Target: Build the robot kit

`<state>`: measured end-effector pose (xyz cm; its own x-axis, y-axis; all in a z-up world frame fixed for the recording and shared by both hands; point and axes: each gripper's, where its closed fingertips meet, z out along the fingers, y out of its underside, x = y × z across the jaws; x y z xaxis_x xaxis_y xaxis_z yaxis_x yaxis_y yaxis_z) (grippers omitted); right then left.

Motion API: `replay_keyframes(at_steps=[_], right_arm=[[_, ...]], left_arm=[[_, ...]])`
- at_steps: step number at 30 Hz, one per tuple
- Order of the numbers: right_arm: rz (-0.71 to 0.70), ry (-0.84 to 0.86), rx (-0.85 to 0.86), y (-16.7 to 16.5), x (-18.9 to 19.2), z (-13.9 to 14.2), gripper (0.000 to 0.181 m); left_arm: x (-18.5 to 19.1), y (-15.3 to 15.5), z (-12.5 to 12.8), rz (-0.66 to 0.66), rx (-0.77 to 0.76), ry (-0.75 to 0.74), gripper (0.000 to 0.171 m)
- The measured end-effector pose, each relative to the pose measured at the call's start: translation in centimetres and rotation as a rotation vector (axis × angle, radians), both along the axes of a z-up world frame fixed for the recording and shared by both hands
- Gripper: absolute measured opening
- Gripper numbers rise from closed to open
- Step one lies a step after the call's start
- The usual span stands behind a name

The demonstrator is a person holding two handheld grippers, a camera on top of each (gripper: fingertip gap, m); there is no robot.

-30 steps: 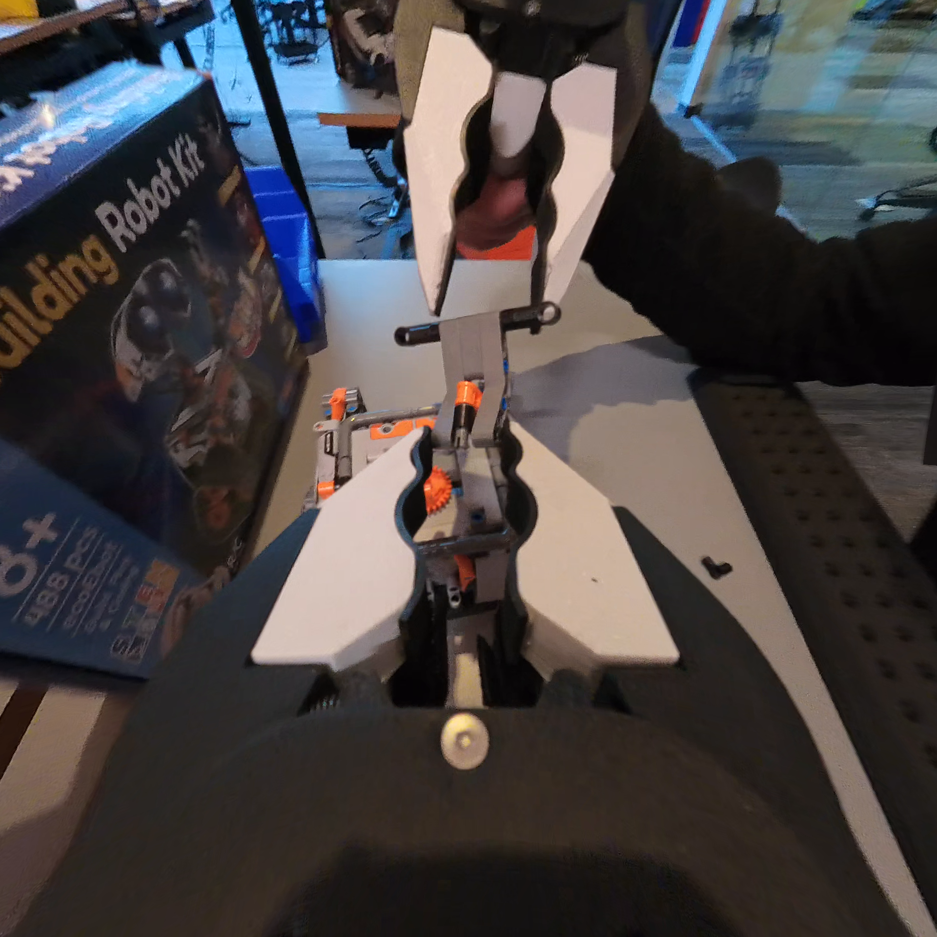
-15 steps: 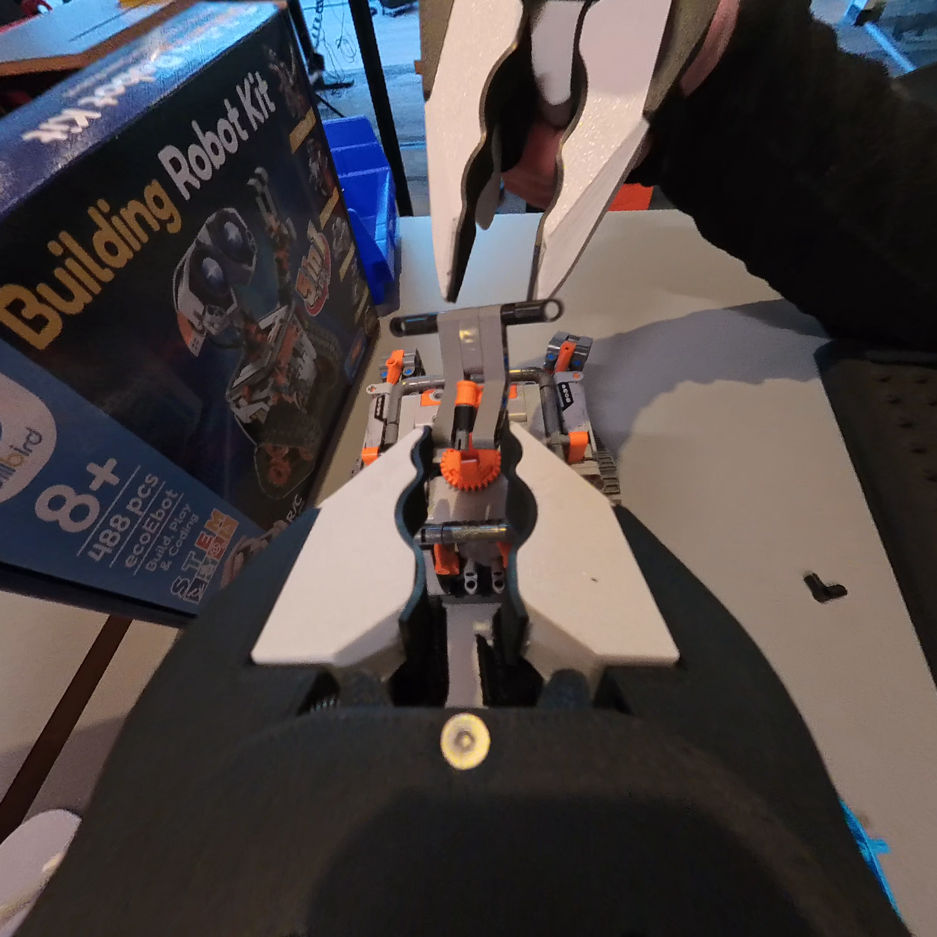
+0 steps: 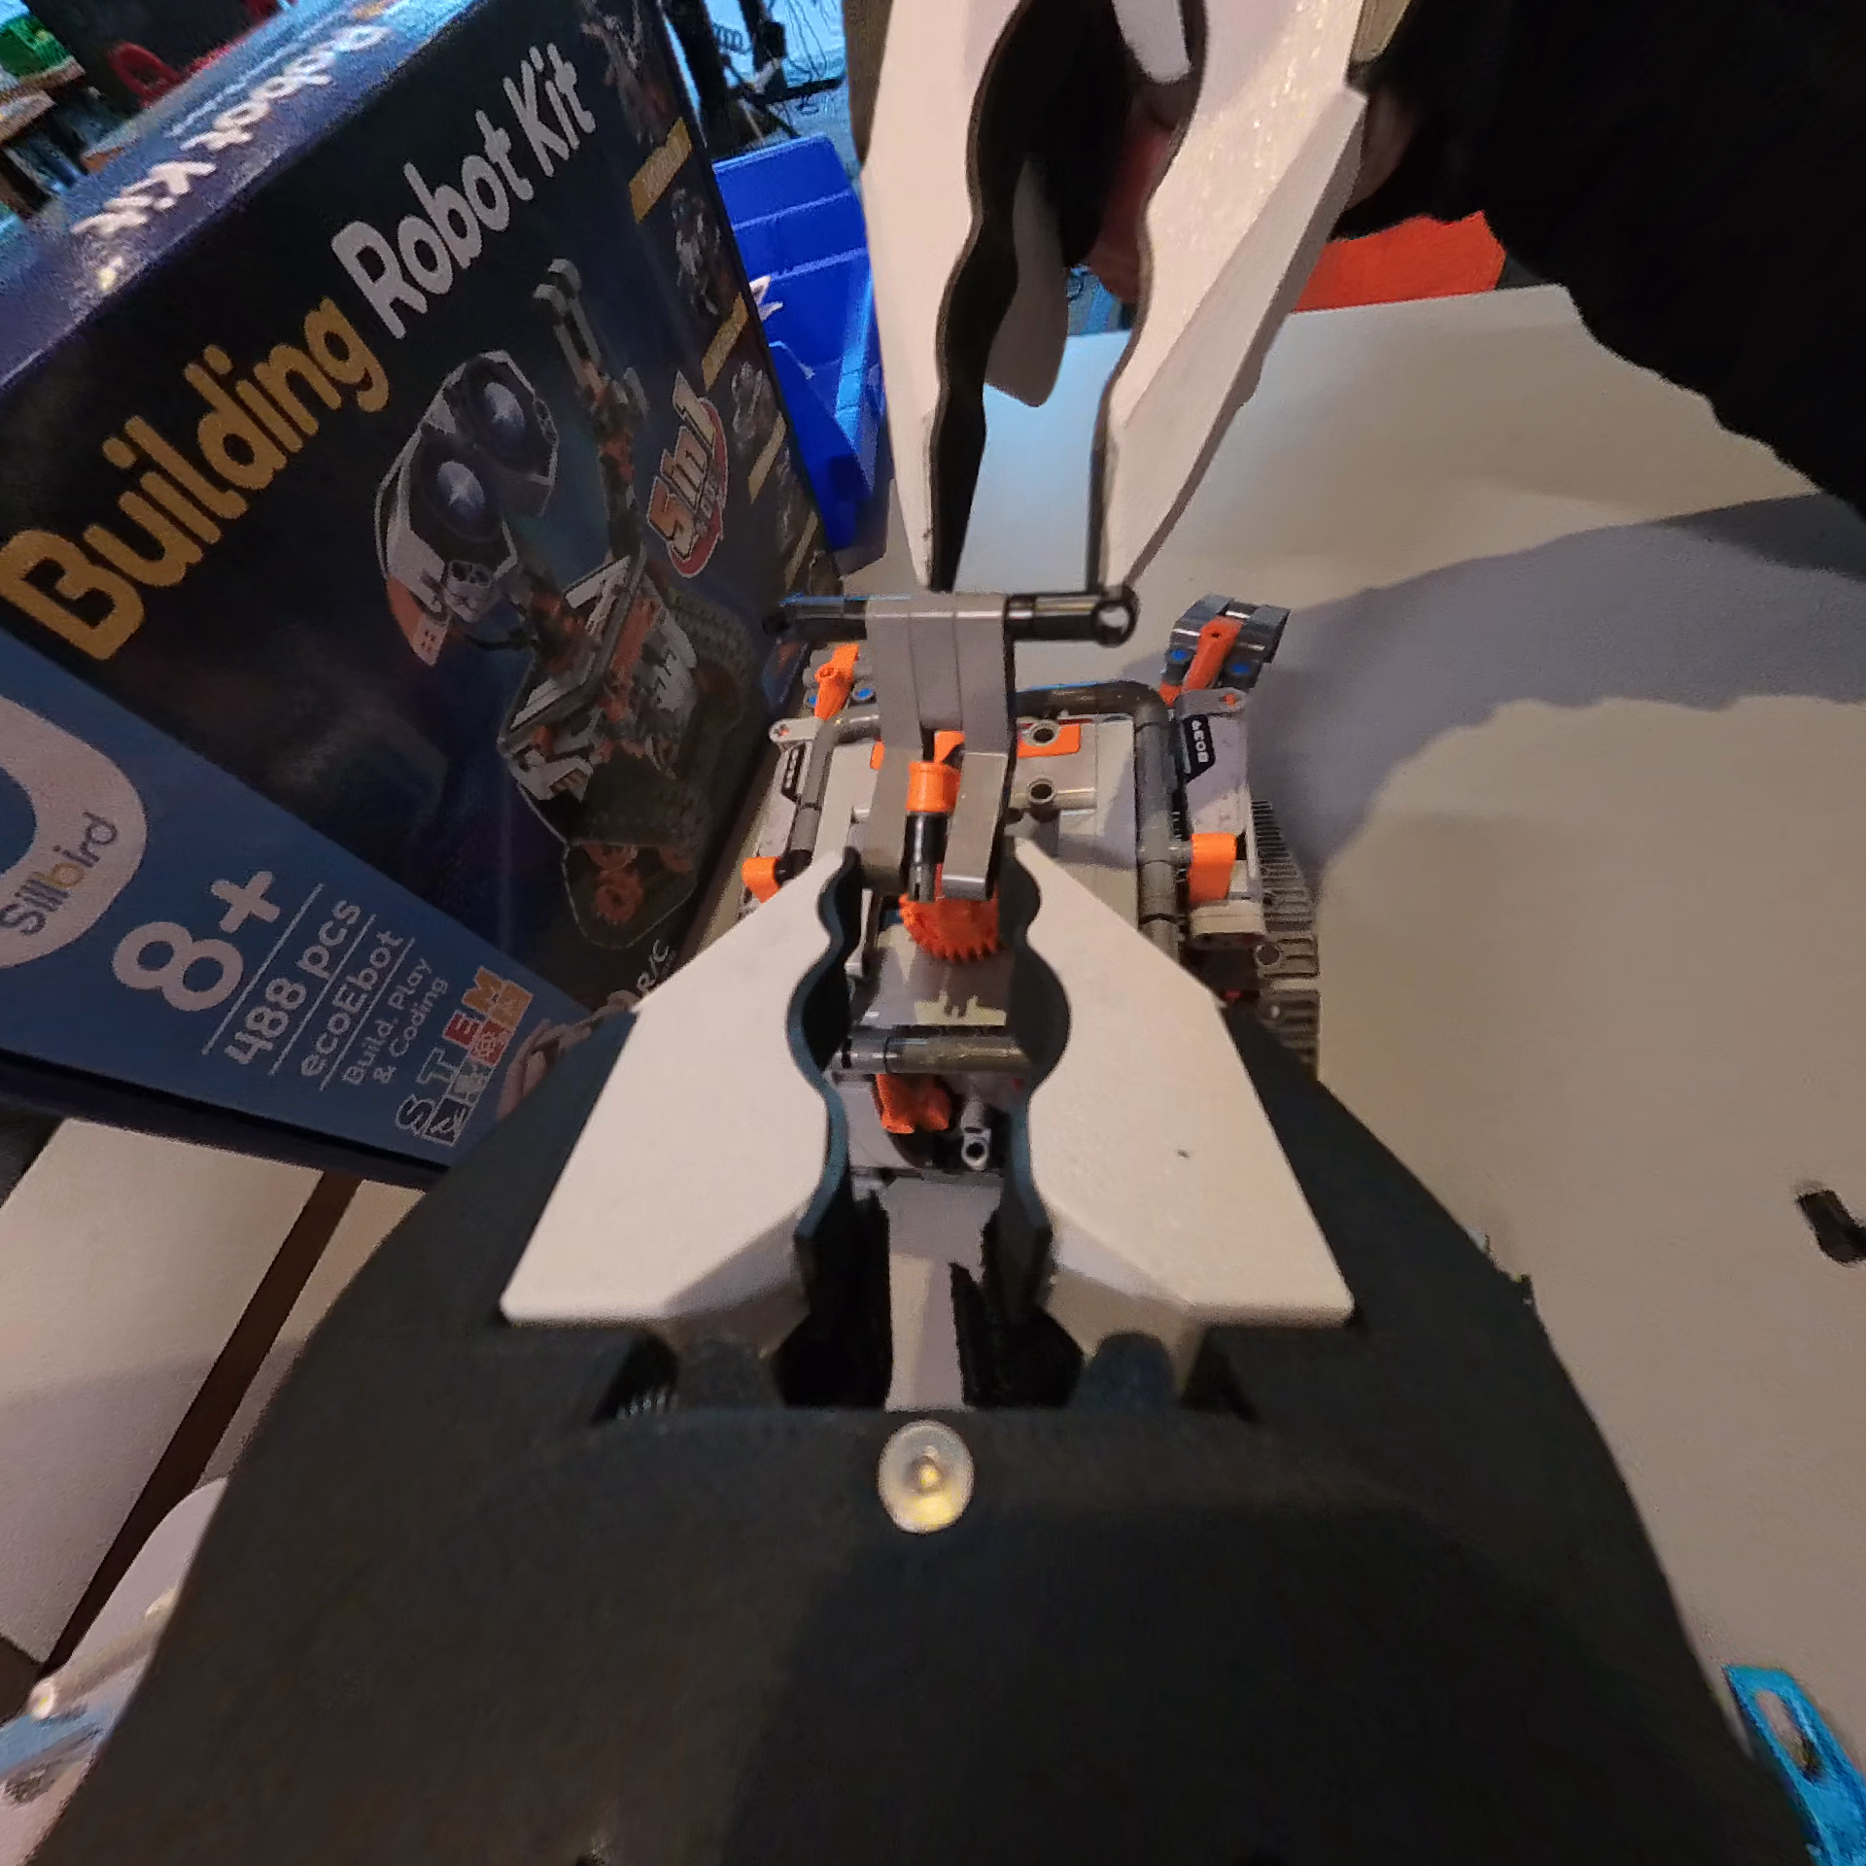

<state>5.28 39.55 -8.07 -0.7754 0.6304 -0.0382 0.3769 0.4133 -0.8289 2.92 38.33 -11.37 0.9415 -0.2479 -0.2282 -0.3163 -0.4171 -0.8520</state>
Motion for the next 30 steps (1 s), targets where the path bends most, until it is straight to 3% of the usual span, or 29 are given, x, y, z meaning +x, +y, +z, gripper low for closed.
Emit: replay_keyframes(at_steps=[15,30], right_arm=[[-0.010,-0.047,0.039,0.0,-0.3,-1.6,0.022],[-0.035,-0.021,0.160,-0.1,-1.3,-3.2,0.018]], left_arm=[[0.0,0.0,-1.0,0.054,-0.029,0.124,0.025],[-0.5,0.0,-1.0,0.099,-0.035,0.065,0.025]])
